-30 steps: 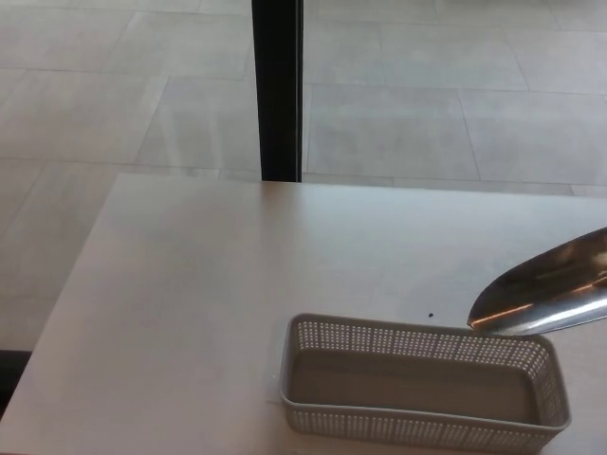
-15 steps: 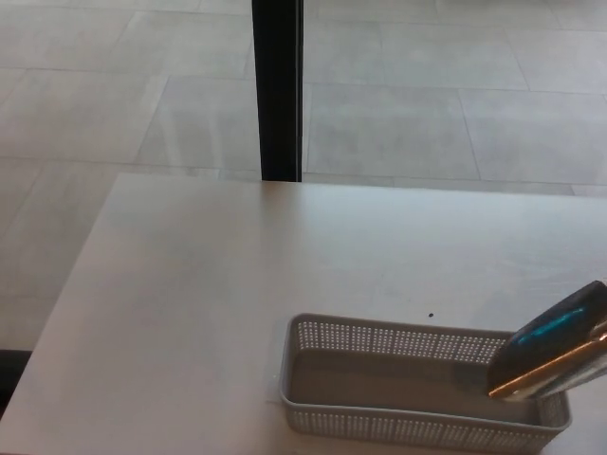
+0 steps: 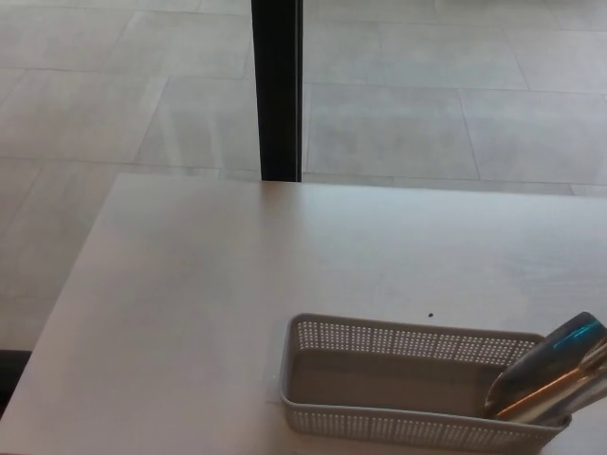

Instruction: A garden tool is kept on the righthand side and a container is kept on the lefthand side on a desk infront of the robot. the robot uses its right hand to pick up the garden tool and makes a scooping motion inside the container

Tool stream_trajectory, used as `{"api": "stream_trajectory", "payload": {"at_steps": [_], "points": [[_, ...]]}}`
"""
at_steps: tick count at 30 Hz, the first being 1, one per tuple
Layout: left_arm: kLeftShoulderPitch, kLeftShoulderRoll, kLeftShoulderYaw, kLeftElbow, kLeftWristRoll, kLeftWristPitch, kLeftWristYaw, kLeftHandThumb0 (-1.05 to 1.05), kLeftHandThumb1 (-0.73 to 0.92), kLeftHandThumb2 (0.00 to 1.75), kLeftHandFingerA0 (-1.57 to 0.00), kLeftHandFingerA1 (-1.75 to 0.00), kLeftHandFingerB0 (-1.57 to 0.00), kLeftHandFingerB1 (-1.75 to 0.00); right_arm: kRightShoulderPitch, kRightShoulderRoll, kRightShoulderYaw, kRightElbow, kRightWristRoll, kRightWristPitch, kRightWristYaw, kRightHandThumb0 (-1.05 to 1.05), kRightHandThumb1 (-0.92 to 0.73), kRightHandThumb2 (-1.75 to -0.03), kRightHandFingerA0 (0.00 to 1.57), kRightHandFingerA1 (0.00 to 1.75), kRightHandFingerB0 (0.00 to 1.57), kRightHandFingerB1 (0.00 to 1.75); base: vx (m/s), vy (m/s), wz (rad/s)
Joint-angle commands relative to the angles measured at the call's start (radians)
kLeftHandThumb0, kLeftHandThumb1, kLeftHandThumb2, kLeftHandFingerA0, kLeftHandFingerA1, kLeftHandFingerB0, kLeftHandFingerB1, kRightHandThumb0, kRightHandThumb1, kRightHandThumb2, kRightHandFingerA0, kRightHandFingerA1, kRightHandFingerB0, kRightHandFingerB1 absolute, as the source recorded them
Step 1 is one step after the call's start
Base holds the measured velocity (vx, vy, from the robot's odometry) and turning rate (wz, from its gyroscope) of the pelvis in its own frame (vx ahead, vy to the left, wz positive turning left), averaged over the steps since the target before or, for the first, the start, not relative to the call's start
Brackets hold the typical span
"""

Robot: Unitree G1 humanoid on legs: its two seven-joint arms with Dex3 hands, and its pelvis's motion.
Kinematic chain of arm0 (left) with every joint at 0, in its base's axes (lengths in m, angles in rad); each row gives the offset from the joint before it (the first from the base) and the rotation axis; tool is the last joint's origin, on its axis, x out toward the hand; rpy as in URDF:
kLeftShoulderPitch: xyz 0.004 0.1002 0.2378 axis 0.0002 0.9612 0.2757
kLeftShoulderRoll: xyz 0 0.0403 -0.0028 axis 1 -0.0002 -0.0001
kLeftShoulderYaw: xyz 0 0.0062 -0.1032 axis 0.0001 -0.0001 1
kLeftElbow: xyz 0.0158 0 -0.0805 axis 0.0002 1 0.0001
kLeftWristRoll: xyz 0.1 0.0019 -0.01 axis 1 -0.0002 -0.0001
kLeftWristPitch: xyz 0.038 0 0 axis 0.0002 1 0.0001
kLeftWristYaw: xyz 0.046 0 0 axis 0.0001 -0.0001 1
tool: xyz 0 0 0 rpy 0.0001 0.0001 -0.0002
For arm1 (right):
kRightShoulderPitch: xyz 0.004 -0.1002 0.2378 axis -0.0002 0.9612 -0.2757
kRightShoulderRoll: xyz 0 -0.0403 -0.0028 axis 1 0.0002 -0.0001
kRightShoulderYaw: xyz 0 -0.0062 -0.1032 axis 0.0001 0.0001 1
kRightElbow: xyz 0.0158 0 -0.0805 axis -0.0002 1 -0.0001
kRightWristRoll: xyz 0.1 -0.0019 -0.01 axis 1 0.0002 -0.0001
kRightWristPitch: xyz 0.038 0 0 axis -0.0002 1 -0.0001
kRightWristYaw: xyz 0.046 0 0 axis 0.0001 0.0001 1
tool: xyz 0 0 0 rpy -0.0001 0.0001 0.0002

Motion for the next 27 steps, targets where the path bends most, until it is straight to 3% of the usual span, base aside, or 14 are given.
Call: {"api": "stream_trajectory", "payload": {"at_steps": [1, 2, 3, 4, 6, 12, 13, 14, 15, 16, 17, 23, 26, 27], "points": [[0.008, 0.01, 0.006, 0.008, -0.005, -0.014, -0.008, -1.03, -0.23, 1.41, -1.18, -0.9, -1.03, -0.97, 0.13, 0.059, -0.073, -0.295, 0.069, 0.279, 0.533, -0.52, -0.42, -0.88, 1.19, 1.42, 0.92, 1.26, 0.0, 0.0, 0.0], [0.008, 0.009, 0.006, 0.008, -0.005, -0.014, -0.008, -1.03, -0.23, 1.41, -1.18, -0.9, -1.03, -0.97, 0.132, 0.059, -0.075, -0.299, 0.069, 0.281, 0.537, -0.52, -0.42, -0.88, 1.19, 1.42, 0.92, 1.26, 0.0, 0.0, 0.0], [0.009, 0.009, 0.003, 0.009, -0.003, -0.015, -0.007, -1.05, -0.21, 1.4, -1.27, -0.99, -1.12, -1.01, 0.142, 0.076, -0.073, -0.335, 0.083, 0.294, 0.575, -0.38, -0.63, -0.69, 0.9, 1.75, 0.73, 1.51, 0.0, 0.0, 0.0], [0.01, 0.008, 0.002, 0.01, -0.001, -0.017, -0.007, -1.02, -0.24, 1.39, -1.21, -0.89, -1.03, -0.93, 0.152, 0.087, -0.072, -0.365, 0.088, 0.304, 0.599, -0.5, -0.47, -0.91, 1.19, 1.39, 0.89, 1.2, 0.0, 0.0, 0.0], [0.014, 0.007, -0.003, 0.005, 0.004, -0.022, -0.002, -0.99, -0.27, 1.37, -1.32, -0.89, -1.19, -0.86, 0.172, 0.112, -0.065, -0.433, 0.07, 0.333, 0.652, -0.48, -0.54, -0.97, 1.17, 1.37, 0.85, 1.14, 0.0, 0.0, 0.0], [0.017, 0.001, 0.004, 0.008, -0.007, -0.024, -0.017, -1.05, -0.26, 1.44, -1.36, -0.84, -1.19, -0.86, 0.204, 0.193, -0.035, -0.53, 0.033, 0.395, 0.765, -0.51, -0.58, -0.97, 1.16, 1.38, 0.82, 1.15, 0.0, 0.0, 0.0], [0.018, 0.002, 0.001, 0.008, -0.004, -0.027, -0.016, -1.05, -0.29, 1.38, -1.35, -0.83, -1.12, -0.88, 0.206, 0.206, -0.028, -0.538, 0.008, 0.405, 0.778, -0.46, -0.77, -0.63, 0.85, 1.75, 0.72, 1.46, 0.0, 0.0, 0.0], [0.022, 0.0, 0.0, 0.008, -0.003, -0.031, -0.018, -1.05, -0.29, 1.37, -1.3, -0.86, -1.07, -0.91, 0.209, 0.231, -0.016, -0.556, 0.016, 0.425, 0.83, -0.45, -0.61, -1.02, 1.14, 1.34, 0.84, 1.12, 0.0, 0.0, 0.0], [0.026, -0.001, -0.001, 0.005, -0.002, -0.036, -0.02, -1.01, -0.27, 1.37, -1.35, -0.83, -1.23, -0.8, 0.21, 0.251, -0.006, -0.566, 0.005, 0.442, 0.867, -0.44, -0.61, -1.03, 1.15, 1.33, 0.83, 1.1, 0.0, 0.0, 0.0], [0.026, -0.001, -0.001, 0.006, -0.001, -0.037, -0.019, -1.05, -0.19, 1.46, -1.36, -0.83, -1.21, -0.88, 0.212, 0.269, 0.001, -0.571, -0.013, 0.456, 0.88, -0.43, -0.61, -1.02, 1.14, 1.32, 0.83, 1.07, 0.0, 0.0, 0.0], [0.026, -0.001, -0.003, 0.003, 0.001, -0.031, -0.012, -0.96, -0.29, 1.39, -1.38, -0.81, -1.15, -0.9, 0.219, 0.283, 0.005, -0.583, -0.018, 0.472, 0.908, -0.4, -0.77, -0.65, 0.84, 1.74, 0.79, 1.17, 0.0, 0.0, 0.0], [0.032, -0.004, -0.003, 0.0, 0.002, -0.039, -0.013, -1.05, -0.29, 1.42, -1.36, -0.81, -1.16, -0.88, 0.253, 0.388, 0.022, -0.599, -0.08, 0.56, 0.971, -0.37, -0.77, -0.67, 0.85, 1.74, 0.86, 0.91, 0.0, 0.0, 0.0], [0.03, -0.003, -0.001, -0.001, -0.001, -0.036, -0.012, -0.98, -0.23, 1.37, -1.33, -0.91, -1.19, -0.92, 0.249, 0.426, 0.027, -0.594, -0.071, 0.579, 0.996, -0.4, -0.74, -0.66, 0.87, 1.73, 0.83, 1.02, 0.0, 0.0, 0.0], [0.032, -0.003, -0.002, -0.002, 0.0, -0.038, -0.013, -0.96, -0.22, 1.37, -1.24, -0.85, -1.12, -0.84, 0.251, 0.441, 0.03, -0.597, -0.074, 0.587, 1.011, -0.4, -0.75, -0.68, 0.86, 1.71, 0.84, 0.9, 0.0, 0.0, 0.0]]}}
